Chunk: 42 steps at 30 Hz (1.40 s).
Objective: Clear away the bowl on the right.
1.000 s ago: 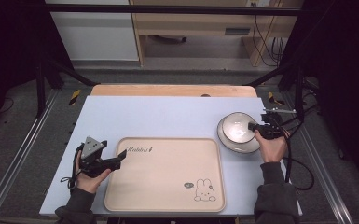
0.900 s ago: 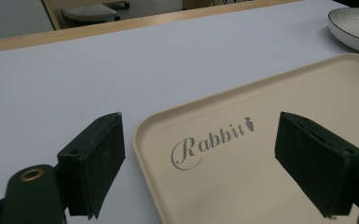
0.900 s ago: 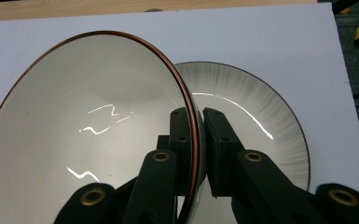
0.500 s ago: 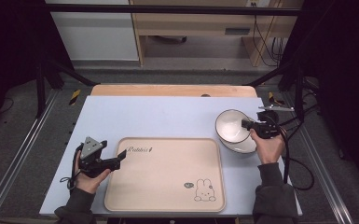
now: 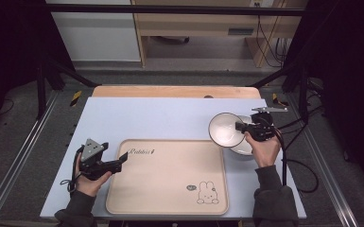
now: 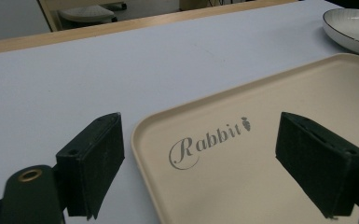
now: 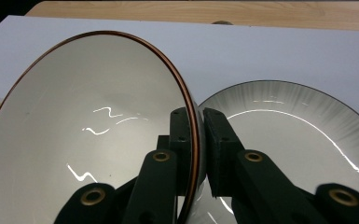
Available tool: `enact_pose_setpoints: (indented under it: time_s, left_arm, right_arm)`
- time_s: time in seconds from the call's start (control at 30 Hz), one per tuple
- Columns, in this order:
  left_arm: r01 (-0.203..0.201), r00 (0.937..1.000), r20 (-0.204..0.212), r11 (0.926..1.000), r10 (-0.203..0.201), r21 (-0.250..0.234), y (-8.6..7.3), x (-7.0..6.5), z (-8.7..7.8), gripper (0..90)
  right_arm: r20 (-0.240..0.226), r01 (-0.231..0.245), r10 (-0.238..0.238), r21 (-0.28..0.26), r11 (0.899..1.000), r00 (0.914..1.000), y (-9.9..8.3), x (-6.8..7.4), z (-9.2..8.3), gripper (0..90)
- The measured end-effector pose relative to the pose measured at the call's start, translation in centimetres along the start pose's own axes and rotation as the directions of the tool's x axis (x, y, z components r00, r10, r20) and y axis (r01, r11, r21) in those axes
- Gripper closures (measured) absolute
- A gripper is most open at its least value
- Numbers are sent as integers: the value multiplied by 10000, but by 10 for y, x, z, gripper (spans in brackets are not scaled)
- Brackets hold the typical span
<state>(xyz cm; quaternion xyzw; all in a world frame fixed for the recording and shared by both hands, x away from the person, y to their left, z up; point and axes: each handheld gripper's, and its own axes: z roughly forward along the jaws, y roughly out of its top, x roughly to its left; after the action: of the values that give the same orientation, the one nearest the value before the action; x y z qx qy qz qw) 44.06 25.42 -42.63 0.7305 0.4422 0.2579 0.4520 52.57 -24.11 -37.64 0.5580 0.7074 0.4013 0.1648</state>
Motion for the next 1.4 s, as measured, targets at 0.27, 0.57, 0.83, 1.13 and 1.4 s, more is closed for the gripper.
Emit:
enact_pose_setpoints:
  time_s: [0.27,0.57,0.83,1.13,1.4]
  left_arm:
    - [8,10000,41,10000,-8,-15,1,1,-1,147]
    - [-36,10000,55,10000,36,15,0,0,-1,147]
    - [-37,10000,58,10000,37,10,1,1,-1,147]
    - [-29,10000,83,10000,29,-17,1,0,-2,147]
    - [5,9999,164,10000,-6,30,0,0,1,147]
  right_arm:
    - [-354,346,-348,-61,9994,9988,4,20,0,829]
    - [-774,588,-598,-153,9982,9952,8,43,2,829]
    - [-1057,820,-825,-89,9966,9910,10,59,8,829]
    - [-1357,1116,-1108,-15,9938,9845,11,76,14,829]
    - [-1669,1396,-1371,29,9902,9764,13,94,19,829]
